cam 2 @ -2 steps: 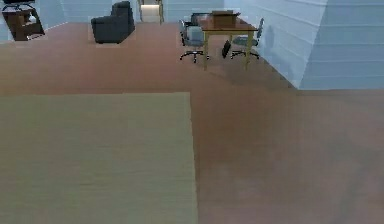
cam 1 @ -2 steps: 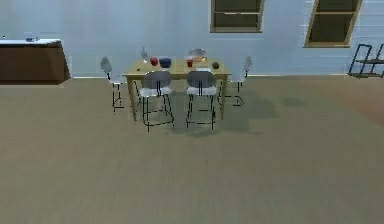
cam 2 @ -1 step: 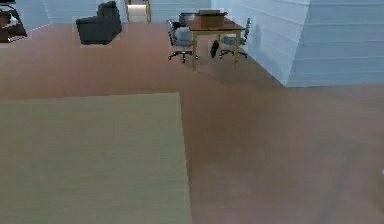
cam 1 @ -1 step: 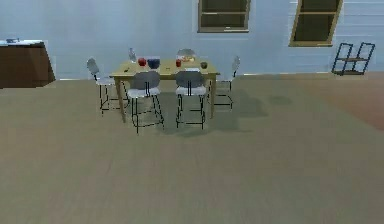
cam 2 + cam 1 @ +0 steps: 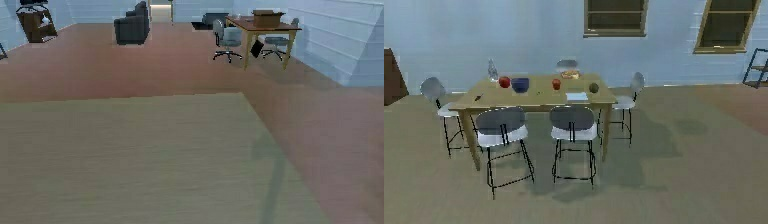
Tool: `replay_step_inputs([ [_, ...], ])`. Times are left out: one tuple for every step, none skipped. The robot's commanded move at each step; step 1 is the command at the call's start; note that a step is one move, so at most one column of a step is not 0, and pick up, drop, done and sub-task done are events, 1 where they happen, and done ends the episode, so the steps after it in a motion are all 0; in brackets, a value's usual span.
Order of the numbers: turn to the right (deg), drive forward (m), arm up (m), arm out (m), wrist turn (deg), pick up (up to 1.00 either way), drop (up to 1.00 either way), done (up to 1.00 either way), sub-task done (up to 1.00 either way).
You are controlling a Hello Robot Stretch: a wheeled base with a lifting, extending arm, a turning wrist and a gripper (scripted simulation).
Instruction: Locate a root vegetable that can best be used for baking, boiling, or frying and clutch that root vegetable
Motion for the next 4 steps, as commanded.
replay_step_inputs([
  [0.0, 0.65, 0.0, 0.0, 0.0, 0.0, 0.0, 0.0, 0.0],
  [-45.0, 0.0, 0.0, 0.0, 0.0, 0.0, 0.0, 0.0, 0.0],
  [-33.0, 0.0, 0.0, 0.0, 0.0, 0.0, 0.0, 0.0, 0.0],
  [-3.0, 0.0, 0.0, 0.0, 0.0, 0.0, 0.0, 0.0, 0.0],
])
